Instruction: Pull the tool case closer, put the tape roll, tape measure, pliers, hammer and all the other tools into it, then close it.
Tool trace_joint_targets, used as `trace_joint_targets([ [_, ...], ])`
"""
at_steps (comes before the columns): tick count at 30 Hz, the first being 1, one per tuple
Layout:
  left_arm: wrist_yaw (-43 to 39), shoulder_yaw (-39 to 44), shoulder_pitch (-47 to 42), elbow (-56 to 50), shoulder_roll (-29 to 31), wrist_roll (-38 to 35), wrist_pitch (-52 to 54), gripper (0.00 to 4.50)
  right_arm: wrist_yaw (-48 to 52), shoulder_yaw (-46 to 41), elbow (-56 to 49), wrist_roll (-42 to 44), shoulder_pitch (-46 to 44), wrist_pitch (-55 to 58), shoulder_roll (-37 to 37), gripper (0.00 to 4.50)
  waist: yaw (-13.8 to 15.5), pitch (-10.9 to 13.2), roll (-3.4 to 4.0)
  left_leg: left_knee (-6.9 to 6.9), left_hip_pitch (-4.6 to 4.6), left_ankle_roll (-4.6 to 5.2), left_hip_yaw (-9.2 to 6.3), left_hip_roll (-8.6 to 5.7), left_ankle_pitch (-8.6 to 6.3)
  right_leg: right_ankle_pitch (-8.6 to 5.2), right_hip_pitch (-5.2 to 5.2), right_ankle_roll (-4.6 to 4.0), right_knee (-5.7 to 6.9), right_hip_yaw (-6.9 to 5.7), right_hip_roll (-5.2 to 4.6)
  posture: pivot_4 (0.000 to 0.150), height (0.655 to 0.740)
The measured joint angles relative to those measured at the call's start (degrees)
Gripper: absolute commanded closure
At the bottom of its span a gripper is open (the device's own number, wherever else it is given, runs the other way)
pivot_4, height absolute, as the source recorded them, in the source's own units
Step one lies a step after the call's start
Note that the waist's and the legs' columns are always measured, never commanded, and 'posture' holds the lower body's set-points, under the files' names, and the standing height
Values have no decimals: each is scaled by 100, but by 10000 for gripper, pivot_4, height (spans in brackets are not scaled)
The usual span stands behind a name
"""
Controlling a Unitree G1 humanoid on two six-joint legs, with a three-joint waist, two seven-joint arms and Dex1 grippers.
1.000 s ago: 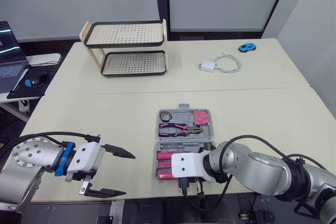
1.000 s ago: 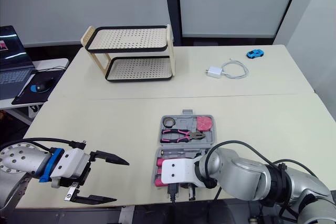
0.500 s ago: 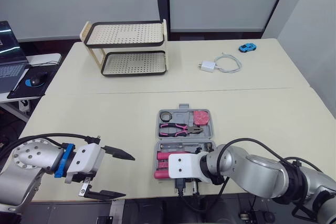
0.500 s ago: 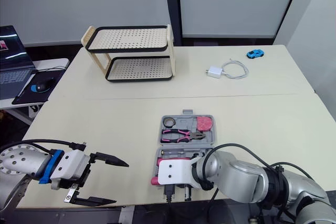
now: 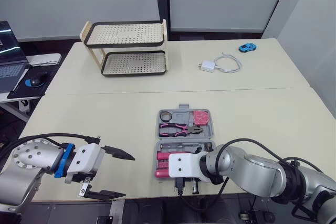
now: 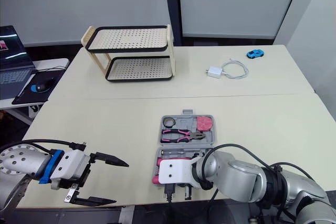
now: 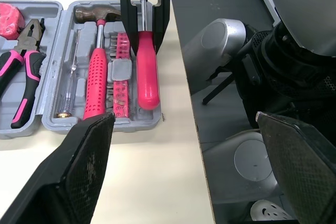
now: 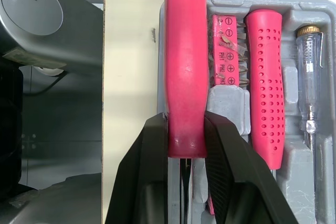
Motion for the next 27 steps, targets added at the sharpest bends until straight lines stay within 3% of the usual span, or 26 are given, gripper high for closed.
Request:
trace_joint_targets([
  [27,6,0,-2,0,0,11,6,0,-201,40,518,-145,183,-357,148,38962,0,0,0,0,0,0,0,0,0,0,0,0,0,0,0,1500,7400],
])
